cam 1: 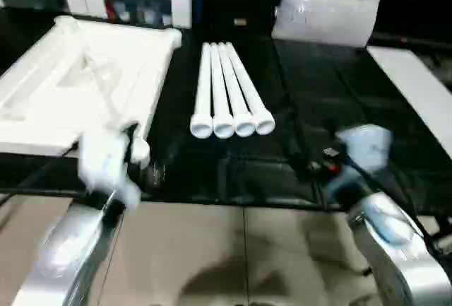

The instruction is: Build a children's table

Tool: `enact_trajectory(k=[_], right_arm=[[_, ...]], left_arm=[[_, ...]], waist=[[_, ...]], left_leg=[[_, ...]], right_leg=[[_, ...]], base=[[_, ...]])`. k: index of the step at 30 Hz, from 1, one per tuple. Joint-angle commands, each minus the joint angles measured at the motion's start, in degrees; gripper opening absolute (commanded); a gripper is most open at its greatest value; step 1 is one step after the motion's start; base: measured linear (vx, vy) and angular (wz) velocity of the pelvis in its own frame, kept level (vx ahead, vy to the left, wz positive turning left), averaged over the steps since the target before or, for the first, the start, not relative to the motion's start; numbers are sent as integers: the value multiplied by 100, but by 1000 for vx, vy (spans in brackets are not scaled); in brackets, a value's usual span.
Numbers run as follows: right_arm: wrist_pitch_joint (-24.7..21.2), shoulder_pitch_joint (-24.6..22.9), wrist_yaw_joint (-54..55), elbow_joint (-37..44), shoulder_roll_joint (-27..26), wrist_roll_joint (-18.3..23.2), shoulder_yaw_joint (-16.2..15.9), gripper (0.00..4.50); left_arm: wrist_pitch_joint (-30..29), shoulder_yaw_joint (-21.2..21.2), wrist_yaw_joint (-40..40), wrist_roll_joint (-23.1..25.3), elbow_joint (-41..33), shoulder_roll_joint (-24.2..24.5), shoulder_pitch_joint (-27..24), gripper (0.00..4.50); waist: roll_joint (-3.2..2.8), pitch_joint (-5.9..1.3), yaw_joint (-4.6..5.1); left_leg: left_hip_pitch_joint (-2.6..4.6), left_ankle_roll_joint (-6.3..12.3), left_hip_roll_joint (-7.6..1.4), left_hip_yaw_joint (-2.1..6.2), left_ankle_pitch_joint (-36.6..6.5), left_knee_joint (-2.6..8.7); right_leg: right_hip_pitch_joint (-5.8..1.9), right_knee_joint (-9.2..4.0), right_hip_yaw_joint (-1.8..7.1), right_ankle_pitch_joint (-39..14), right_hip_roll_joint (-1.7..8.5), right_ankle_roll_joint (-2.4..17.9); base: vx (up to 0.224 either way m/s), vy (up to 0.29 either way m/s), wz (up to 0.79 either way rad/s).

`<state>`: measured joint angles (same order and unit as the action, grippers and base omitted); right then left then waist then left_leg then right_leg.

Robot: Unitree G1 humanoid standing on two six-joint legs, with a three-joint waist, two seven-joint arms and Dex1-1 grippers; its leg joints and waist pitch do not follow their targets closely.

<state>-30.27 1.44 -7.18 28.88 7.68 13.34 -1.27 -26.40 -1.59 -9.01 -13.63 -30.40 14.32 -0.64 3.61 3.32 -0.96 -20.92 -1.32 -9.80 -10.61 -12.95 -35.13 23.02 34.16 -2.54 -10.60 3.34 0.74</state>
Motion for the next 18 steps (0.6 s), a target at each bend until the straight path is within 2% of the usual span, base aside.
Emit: enact_trajectory(k=[1,2,3,4,5,6,7,8,9,10,11,12,13,14,15,16,17,18], right_arm=[[-299,163,342,-58,-248,268,210,450],[-305,227,358,-84,-430,336,242,450],[-334,238,347,-68,-480,352,217,450],[-407,252,360,-34,-513,337,199,450],[-470,256,372,-5,-519,299,174,450],[-502,249,377,12,-517,280,160,450],[-634,261,285,18,-372,142,20,450],[-565,253,292,-6,-194,-112,-126,450],[-302,237,344,-81,-36,-460,-276,450],[-61,223,389,-150,56,-707,-378,450],[-4,227,411,-170,61,-768,-398,450],[0,229,461,-208,134,-927,-476,450],[-94,217,526,-236,121,-940,-472,450],[-187,205,569,-258,106,-923,-449,450],[-278,190,629,-271,49,-853,-357,450],[-511,185,677,-256,-59,-656,-200,450],[-672,174,687,-233,-130,-509,-107,450],[-736,135,545,-144,-152,-277,-72,450]], left_arm=[[-164,76,194,36,112,-85,124,444],[-346,175,205,46,149,-102,229,444],[-387,205,212,58,151,-105,263,444],[-449,215,229,66,145,-120,302,444],[-503,216,250,73,136,-137,332,444],[-533,217,262,80,129,-152,344,444],[-576,166,282,114,166,-172,402,444],[-617,160,288,140,168,-164,419,444],[-642,171,280,163,160,-140,425,444],[-654,182,273,169,151,-125,426,444],[-671,187,281,169,147,-125,434,444],[-687,187,293,187,151,-109,439,444],[-716,175,306,158,145,-119,445,444],[-757,168,317,131,136,-127,445,444],[-792,176,332,147,128,-112,438,444],[-806,184,359,183,126,-110,431,444],[-848,191,389,217,118,-107,410,444],[-893,221,388,282,86,-102,363,444]], waist=[[-30,-325,-169],[-112,-353,-206],[-128,-323,-195],[-225,-307,-160],[-336,-293,-79],[-347,-316,67],[-483,-370,239],[-513,-301,299],[-478,-259,253],[-437,-253,241],[-268,-292,255],[-79,-371,191],[-25,-317,-75],[-163,-340,126],[-59,-202,104],[-79,-183,105],[-177,-186,140],[-244,-42,362]], left_leg=[[-374,613,-298,522,-480,-417],[-520,459,-286,702,-453,-577],[-521,423,-272,747,-444,-532],[-412,526,-197,693,-271,-195],[-136,1004,-120,506,-61,224],[36,1382,-79,460,29,369],[410,2153,-63,592,588,427],[297,2603,-148,579,777,641],[228,2902,-284,584,905,655],[216,2859,-306,547,773,631],[177,2429,-209,498,222,585],[-24,1904,-66,412,-333,331],[-287,545,78,686,-1316,-1024],[-624,-263,100,1203,-912,-1444],[-542,-522,226,1066,-1010,-1205],[-332,-472,231,983,-952,-970],[-27,-117,183,836,-821,-277],[110,73,93,695,-2021,300]], right_leg=[[-603,-812,1094,-1647,1742,1351],[-615,-775,1126,-1705,1726,1670],[-571,-757,1033,-1690,1604,1763],[-493,-689,772,-1746,1156,1768],[-286,-510,423,-1780,532,1453],[-174,-339,226,-1689,202,1226],[101,150,-123,-1290,-123,814],[209,684,-332,-1114,-200,256],[253,807,-375,-1010,-46,-129],[235,777,-359,-939,23,-174],[64,444,-155,-799,288,-236],[-127,63,179,-867,705,-423],[-199,-868,1279,-2604,2092,156],[-489,-665,1096,-3189,2121,520],[-415,-678,784,-3448,1498,839],[-314,-676,601,-3462,1218,1064],[-255,-556,206,-3231,681,1326],[82,-309,-147,-3140,-113,983]], base=[[-2,55,-8],[-12,140,-17],[-20,186,-12],[-20,186,-12],[-18,243,0],[-8,271,4],[-8,271,4],[-24,269,4],[-52,233,7],[-52,233,7],[-69,178,-9],[-98,187,-10],[-98,187,-10],[-97,221,-23],[-94,239,-31],[-94,239,-31],[-100,247,0],[-150,235,24]])
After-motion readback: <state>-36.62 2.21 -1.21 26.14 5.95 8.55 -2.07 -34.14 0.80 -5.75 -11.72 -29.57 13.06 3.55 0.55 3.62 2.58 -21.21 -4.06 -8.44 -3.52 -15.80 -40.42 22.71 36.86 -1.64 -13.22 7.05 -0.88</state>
